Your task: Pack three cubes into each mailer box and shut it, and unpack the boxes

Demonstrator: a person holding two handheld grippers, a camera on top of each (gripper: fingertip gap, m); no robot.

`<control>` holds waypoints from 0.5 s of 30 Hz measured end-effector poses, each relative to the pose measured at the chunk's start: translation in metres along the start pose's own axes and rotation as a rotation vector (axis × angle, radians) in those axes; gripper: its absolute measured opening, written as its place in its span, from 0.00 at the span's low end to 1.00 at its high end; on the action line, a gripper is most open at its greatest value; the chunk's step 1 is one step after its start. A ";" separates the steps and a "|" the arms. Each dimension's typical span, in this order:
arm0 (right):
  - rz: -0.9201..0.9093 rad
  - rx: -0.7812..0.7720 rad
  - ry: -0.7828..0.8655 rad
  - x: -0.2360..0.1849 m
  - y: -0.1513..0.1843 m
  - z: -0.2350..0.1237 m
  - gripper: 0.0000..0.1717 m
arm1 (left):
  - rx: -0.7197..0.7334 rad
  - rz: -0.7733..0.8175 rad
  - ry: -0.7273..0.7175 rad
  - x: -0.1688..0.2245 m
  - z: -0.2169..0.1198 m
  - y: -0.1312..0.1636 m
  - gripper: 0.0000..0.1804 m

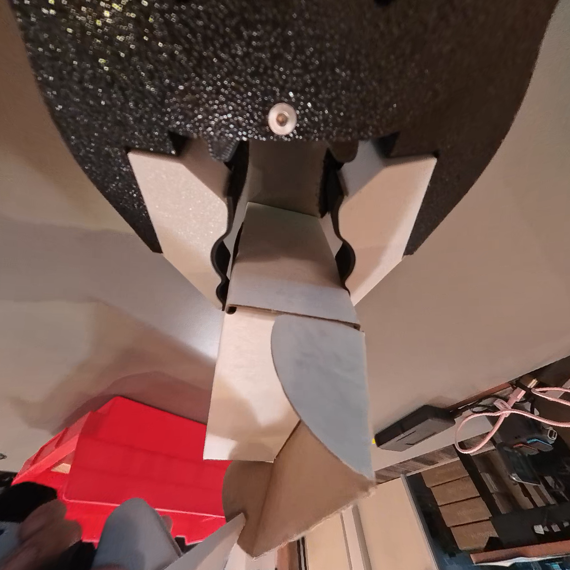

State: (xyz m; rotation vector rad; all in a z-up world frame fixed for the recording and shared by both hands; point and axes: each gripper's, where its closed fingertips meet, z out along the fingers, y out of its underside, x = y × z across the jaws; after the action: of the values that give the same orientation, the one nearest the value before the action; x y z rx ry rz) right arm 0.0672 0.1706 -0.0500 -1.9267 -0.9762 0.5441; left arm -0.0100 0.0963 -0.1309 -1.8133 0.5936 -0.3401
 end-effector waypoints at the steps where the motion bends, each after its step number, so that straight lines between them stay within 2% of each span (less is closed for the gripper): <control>1: 0.012 -0.014 -0.003 0.000 -0.001 0.000 0.00 | -0.001 0.000 -0.001 0.000 0.000 0.000 0.38; 12: 0.024 -0.112 -0.001 0.001 -0.004 0.003 0.00 | -0.011 -0.001 -0.009 0.000 -0.001 0.000 0.38; 15: 0.019 -0.107 -0.003 0.002 -0.003 0.004 0.00 | -0.075 0.019 0.032 0.000 -0.008 0.009 0.40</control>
State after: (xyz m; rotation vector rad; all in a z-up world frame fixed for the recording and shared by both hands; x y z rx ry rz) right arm 0.0647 0.1749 -0.0498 -2.0327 -1.0075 0.5148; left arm -0.0156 0.0878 -0.1371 -1.8755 0.6533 -0.3387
